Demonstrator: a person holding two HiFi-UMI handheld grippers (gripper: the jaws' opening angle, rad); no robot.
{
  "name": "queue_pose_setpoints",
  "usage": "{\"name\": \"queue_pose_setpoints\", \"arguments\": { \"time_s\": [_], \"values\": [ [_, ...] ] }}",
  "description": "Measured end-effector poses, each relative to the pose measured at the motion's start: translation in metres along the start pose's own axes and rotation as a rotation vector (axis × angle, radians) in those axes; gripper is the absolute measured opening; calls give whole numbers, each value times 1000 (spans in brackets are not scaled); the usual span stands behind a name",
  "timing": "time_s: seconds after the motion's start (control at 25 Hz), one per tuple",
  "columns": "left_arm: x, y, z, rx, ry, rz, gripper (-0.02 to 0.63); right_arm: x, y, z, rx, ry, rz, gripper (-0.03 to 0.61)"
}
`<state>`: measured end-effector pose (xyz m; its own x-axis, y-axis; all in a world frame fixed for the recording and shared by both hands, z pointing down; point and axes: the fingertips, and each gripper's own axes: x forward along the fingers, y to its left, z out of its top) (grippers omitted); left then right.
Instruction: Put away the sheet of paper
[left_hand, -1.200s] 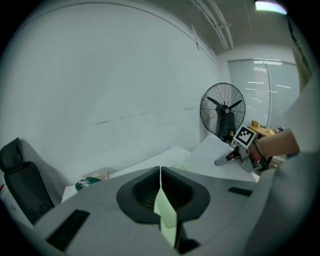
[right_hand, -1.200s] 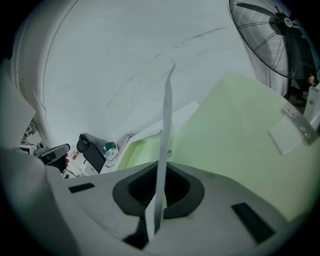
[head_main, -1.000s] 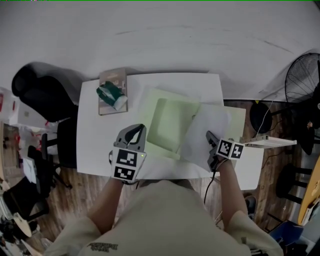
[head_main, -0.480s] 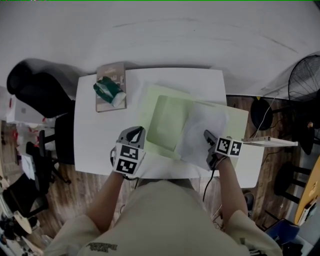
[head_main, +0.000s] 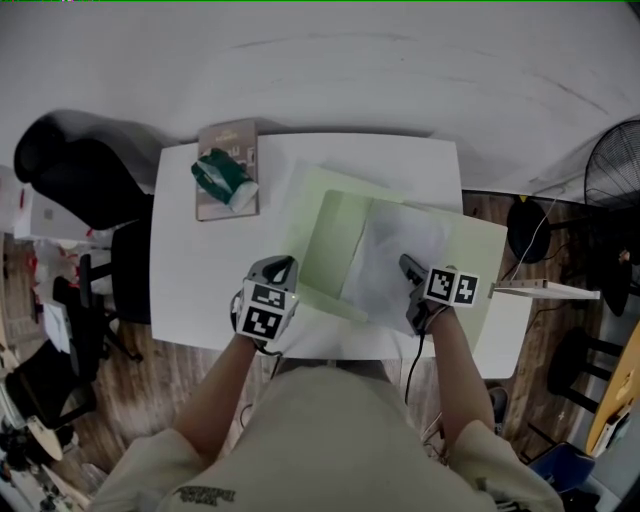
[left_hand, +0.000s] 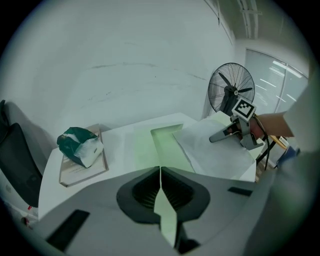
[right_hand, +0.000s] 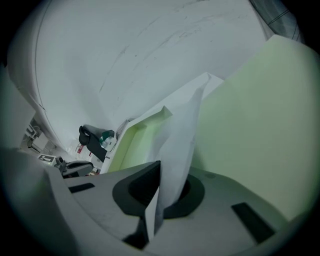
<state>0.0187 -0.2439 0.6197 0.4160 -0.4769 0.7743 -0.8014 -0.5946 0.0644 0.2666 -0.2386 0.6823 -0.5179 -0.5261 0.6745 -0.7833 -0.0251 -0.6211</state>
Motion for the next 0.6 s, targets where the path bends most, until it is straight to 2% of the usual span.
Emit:
{"name": "queue_pose_setpoints", "arguments": {
  "time_s": [0.6],
  "values": [
    [1, 17, -18, -43, 20, -2, 26, 71, 51, -1, 1, 65, 73, 23]
  ]
}}
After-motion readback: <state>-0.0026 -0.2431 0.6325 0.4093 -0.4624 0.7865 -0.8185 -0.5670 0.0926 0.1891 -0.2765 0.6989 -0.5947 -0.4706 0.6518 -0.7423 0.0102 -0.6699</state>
